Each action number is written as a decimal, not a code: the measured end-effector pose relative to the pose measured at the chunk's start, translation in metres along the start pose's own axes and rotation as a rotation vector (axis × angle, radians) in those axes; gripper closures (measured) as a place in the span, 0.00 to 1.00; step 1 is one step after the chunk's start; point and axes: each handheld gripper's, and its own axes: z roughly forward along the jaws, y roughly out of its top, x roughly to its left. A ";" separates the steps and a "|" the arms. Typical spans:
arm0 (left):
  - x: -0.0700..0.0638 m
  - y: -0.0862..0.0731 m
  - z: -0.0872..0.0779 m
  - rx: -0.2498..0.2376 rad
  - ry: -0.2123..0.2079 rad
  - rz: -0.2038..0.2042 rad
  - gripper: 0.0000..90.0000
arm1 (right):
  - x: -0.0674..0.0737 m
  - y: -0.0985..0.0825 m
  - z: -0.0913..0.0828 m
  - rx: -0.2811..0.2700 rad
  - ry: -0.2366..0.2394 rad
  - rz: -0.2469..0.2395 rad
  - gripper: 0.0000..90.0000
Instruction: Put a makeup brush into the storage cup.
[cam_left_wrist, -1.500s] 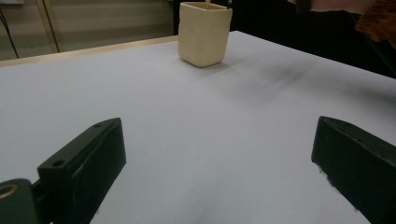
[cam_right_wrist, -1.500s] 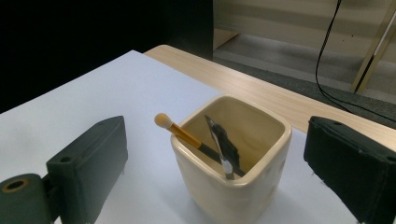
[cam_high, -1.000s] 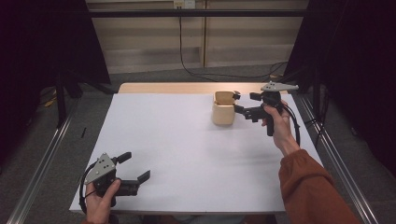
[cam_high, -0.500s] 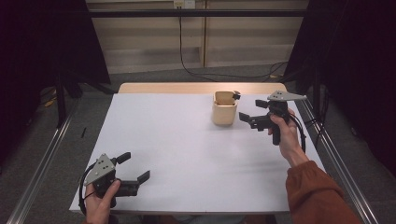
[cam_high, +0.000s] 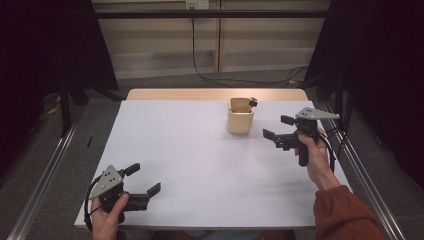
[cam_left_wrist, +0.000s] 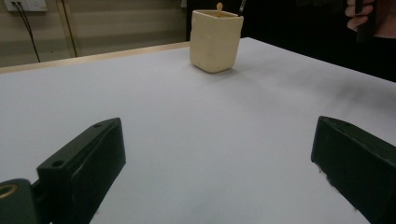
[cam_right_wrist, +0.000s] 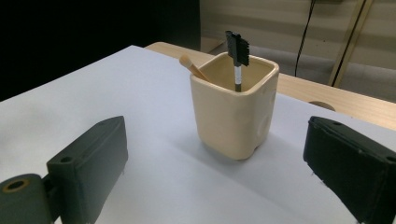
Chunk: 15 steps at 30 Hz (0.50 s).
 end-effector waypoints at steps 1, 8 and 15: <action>0.000 0.000 0.000 -0.002 0.001 0.000 0.03 | 0.001 -0.001 -0.002 -0.001 0.001 0.000 0.06; 0.000 0.000 -0.001 -0.005 0.006 -0.004 0.03 | 0.007 -0.015 -0.018 0.000 -0.021 -0.008 0.06; -0.001 0.000 -0.001 -0.008 0.000 -0.001 0.03 | 0.012 -0.026 -0.035 -0.001 -0.034 -0.017 0.06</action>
